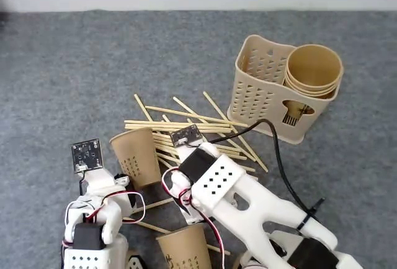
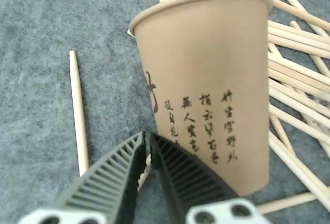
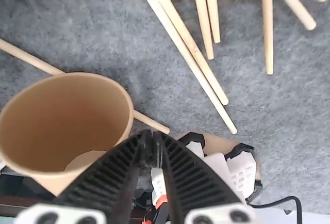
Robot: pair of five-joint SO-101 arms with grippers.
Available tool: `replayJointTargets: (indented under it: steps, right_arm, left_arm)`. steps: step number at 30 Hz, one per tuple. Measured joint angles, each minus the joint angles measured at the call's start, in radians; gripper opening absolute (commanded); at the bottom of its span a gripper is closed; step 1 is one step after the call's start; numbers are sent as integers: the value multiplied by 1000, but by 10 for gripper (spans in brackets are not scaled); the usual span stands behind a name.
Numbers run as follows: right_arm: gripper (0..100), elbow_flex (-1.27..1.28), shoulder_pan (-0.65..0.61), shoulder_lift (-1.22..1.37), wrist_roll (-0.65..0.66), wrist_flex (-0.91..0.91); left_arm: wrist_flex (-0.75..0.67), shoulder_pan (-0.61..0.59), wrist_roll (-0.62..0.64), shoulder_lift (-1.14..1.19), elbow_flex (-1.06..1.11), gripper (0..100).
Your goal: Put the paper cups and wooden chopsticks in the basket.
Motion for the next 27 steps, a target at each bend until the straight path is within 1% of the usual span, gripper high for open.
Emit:
replayJointTargets:
  steps: [3,7,11,15,18,21,23,25,27]
  right_arm:
    - [8,-78,-8,0,37,44]
    - [8,-126,-29,-28,89,44]
    - [8,-129,-92,-107,161,44]
    - [8,-129,-173,-184,255,44]
    - [8,-129,-199,-199,344,44]
    - [9,-115,-206,-201,473,44]
    - [9,-100,-206,-199,523,44]
    - [33,-86,-207,-199,543,44]
    - [91,-86,-206,-184,551,44]
  left_arm:
    - [0,0,0,0,0,14]
    - [0,0,0,0,0,14]
    - [0,0,0,0,0,14]
    - [0,0,0,0,0,14]
    - [0,0,0,0,0,14]
    - [0,0,0,0,0,14]
    - [0,0,0,0,0,14]
    - [0,0,0,0,0,14]
    - [0,0,0,0,0,14]
